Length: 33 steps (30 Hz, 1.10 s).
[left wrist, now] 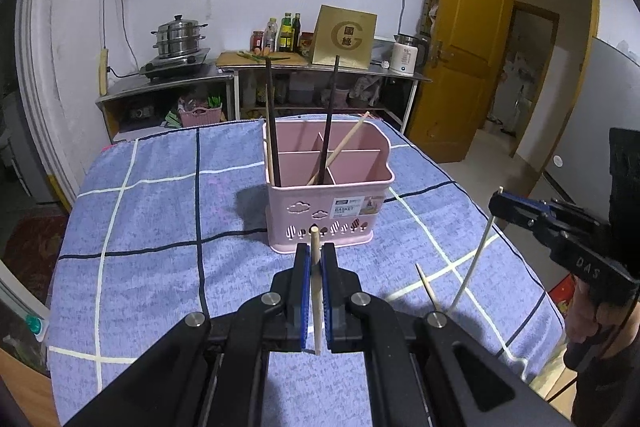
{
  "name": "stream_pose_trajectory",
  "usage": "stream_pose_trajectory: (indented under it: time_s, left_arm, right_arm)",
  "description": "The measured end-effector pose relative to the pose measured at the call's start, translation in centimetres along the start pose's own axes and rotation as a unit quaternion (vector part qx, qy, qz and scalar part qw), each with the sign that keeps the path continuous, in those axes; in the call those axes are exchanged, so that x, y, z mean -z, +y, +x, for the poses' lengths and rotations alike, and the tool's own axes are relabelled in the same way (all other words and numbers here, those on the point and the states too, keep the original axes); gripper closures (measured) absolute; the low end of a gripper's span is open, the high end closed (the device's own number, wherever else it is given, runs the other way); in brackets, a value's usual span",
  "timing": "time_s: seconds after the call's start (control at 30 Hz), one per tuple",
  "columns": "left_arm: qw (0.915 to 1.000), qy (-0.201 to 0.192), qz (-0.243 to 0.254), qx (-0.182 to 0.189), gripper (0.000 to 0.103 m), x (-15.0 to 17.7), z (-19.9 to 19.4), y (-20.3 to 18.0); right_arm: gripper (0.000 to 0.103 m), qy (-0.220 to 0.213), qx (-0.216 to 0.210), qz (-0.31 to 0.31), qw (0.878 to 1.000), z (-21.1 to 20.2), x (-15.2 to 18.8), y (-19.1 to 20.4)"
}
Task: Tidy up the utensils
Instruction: 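Lift both wooden chopsticks upright and carry them over the pink basket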
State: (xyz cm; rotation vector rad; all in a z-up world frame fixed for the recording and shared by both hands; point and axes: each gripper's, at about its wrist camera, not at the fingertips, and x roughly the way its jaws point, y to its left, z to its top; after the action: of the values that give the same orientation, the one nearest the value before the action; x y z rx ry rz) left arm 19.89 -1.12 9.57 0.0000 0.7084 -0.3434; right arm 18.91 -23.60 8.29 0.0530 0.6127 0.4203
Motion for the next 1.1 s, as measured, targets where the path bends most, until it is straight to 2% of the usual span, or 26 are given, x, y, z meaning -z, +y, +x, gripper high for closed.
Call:
stream_pose_trajectory:
  time_s: [0.43,0.73,1.1]
  left_arm:
    - [0.9998,-0.017,0.006,0.002,0.098,-1.5,-1.6,-0.4]
    - [0.9993,-0.036,0.01,0.0,0.098,-5.2,-2.4,-0.7]
    - [0.9973,-0.073,0.001,-0.008,0.098,-11.6,-2.3,0.1]
  right_arm:
    - [0.099,-0.03,0.003,-0.01,1.0,-1.1,-2.0,1.0]
    - [0.099,-0.06,0.0,-0.026,0.998,-1.1,-5.1,2.2]
    - [0.099,-0.102,-0.013,-0.028,0.994,-0.6,-10.0,2.8]
